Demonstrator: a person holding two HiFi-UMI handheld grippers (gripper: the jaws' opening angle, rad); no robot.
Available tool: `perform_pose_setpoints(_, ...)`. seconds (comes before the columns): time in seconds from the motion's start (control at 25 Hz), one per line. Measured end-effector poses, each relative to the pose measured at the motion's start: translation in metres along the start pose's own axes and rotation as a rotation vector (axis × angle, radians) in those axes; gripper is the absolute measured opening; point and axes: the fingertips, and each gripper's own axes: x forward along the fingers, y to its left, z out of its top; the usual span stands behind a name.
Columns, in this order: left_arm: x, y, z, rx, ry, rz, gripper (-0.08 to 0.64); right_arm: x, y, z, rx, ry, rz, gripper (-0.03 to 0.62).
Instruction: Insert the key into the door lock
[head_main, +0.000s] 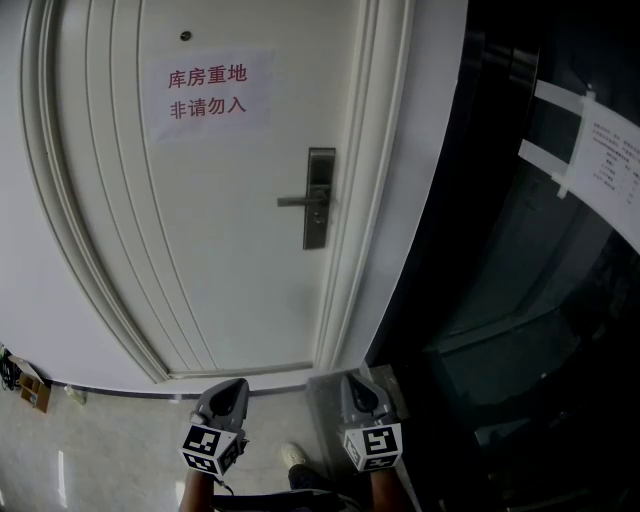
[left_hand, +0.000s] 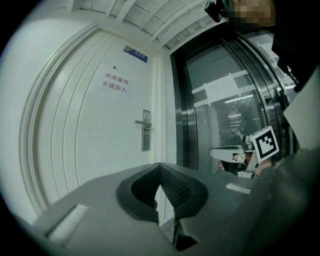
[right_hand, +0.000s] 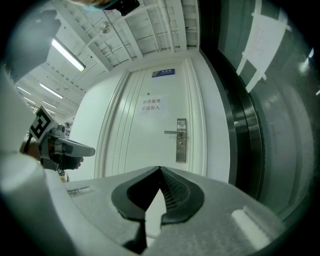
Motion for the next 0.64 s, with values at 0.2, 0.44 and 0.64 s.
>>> perform_pose_setpoints(0.2, 0.0, 0.001, -0.001, -0.005, 0.003, 0.0, 0.002, 0.001, 0.001, 0.0, 0.0, 0.003, 0.003, 0.0)
perform_pose_setpoints(0.44, 0.0, 0.005, -0.004, -0.009, 0.008, 0.0, 0.002, 0.005, 0.004, -0.001, 0.001, 0.009, 0.008, 0.0)
perform_pose_setpoints(0.64, 0.001, 0.012, -0.004, -0.012, 0.008, 0.003, 0.002, 0.013, 0.009, -0.003, 0.005, 0.013, 0.018, 0.0)
